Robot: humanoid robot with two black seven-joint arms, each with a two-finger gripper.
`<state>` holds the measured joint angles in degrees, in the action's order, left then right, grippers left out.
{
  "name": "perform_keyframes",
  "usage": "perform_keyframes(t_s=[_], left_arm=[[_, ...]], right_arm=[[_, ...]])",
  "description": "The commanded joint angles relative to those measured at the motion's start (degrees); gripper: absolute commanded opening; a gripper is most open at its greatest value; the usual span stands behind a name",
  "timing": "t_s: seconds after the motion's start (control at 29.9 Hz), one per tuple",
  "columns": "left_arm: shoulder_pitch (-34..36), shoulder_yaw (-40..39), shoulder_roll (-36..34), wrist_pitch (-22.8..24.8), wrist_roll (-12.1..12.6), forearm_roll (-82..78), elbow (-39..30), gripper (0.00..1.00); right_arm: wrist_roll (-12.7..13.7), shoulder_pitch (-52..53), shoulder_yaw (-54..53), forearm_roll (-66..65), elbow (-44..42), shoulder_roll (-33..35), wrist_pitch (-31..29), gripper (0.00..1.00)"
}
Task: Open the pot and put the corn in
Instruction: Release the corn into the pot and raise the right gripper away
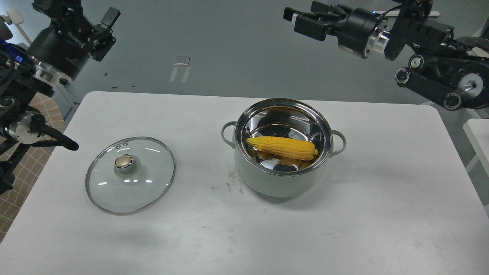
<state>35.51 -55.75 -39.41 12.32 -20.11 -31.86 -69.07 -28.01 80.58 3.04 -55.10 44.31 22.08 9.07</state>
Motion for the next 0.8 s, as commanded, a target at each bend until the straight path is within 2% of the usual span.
perform_keyframes(t_s=[0.0, 0.1, 0.17, 0.27, 0.37, 0.53, 0.6, 0.77], left_arm=[[4.65, -0.14, 7.14, 5.07, 2.88, 0.39, 8.67, 0.98], [8.68, 0.12, 14.15, 9.2, 3.06, 0.39, 18.06, 0.98], [10.53, 0.29, 17.85, 9.82, 2.88, 0.39, 23.6, 0.98], [11.68, 0.47, 21.55, 10.0, 2.53, 0.39, 27.92, 0.98], [11.51, 0.3, 23.84, 10.44, 2.53, 0.48, 28.2, 0.98], [10.9, -0.41, 26.3, 14.13, 2.35, 0.92, 28.2, 0.98], [10.63, -0.49, 28.32, 14.4, 2.27, 1.36, 27.85, 0.98], [10.63, -1.55, 28.34, 14.31, 2.35, 1.45, 27.76, 0.98]], right_arm=[[0.01, -3.93, -5.49, 6.67, -2.3, 0.06, -1.15, 0.99], [0.01, -8.49, -8.74, 13.07, -3.0, 0.24, -2.65, 1.0], [0.01, -11.3, -13.47, 17.37, -3.0, -0.11, -3.09, 1.0], [0.01, -15.52, -21.98, 23.78, -3.18, -0.46, -5.54, 1.0], [0.01, -19.3, -30.78, 29.34, -5.45, -2.56, -9.67, 1.0], [0.01, -22.74, -36.96, 32.07, -6.87, -4.59, -13.89, 1.0], [0.01, -24.06, -38.71, 32.16, -6.87, -5.82, -13.64, 1.0], [0.01, -25.56, -42.06, 32.16, -6.35, -7.23, -14.17, 1.0]])
